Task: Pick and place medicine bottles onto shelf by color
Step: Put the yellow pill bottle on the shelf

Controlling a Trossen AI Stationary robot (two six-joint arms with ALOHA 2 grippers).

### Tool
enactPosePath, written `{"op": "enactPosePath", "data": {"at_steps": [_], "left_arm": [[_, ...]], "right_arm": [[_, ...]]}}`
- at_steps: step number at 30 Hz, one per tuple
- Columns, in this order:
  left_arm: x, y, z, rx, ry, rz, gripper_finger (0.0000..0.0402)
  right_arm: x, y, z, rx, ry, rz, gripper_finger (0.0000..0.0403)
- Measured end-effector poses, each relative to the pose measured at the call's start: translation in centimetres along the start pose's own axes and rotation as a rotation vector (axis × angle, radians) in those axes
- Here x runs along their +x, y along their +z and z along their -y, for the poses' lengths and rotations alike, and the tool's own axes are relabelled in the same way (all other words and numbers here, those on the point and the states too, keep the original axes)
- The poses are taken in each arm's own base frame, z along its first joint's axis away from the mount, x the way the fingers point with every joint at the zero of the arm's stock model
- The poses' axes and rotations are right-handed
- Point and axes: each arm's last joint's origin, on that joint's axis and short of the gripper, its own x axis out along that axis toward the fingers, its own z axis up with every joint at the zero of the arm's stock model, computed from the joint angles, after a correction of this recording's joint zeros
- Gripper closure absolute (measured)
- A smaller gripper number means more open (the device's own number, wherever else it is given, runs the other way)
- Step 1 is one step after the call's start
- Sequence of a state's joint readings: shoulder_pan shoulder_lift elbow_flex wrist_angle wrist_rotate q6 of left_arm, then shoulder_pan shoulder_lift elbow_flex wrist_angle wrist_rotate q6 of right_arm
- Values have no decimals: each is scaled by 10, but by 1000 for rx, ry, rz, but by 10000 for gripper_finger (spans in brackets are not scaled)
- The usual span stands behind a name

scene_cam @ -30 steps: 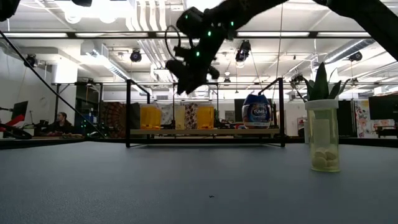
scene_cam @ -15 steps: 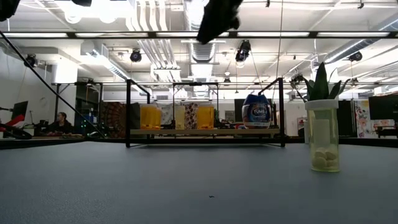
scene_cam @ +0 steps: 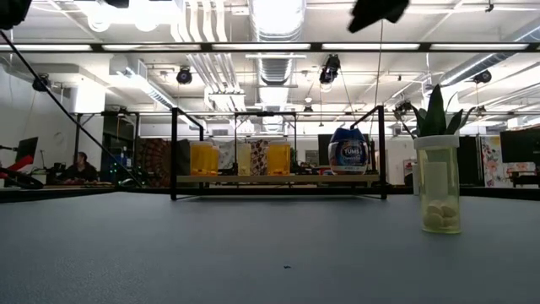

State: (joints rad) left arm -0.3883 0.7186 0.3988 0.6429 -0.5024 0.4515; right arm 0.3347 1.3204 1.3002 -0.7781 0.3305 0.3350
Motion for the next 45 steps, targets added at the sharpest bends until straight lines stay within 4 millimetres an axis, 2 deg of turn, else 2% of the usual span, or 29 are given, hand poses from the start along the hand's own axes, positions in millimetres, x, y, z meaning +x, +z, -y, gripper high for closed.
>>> {"op": "enactPosePath", "data": {"at_steps": [7, 14, 18, 26, 45], "left_arm": [[10, -5, 8, -11, 7, 15, 402], [18, -10, 16, -47, 14, 31, 402], [22, -10, 19, -67, 28, 62, 402], [25, -12, 21, -76, 34, 76, 402], [25, -11, 21, -102, 34, 78, 402]], "right_arm": [[0, -41, -30, -121, 76, -42, 184], [13, -76, -56, -228, 127, -77, 144], [24, -95, -65, -253, 171, -34, 131], [49, -126, -68, -253, 248, 103, 137], [75, -161, -60, -194, 311, 384, 160]]}}
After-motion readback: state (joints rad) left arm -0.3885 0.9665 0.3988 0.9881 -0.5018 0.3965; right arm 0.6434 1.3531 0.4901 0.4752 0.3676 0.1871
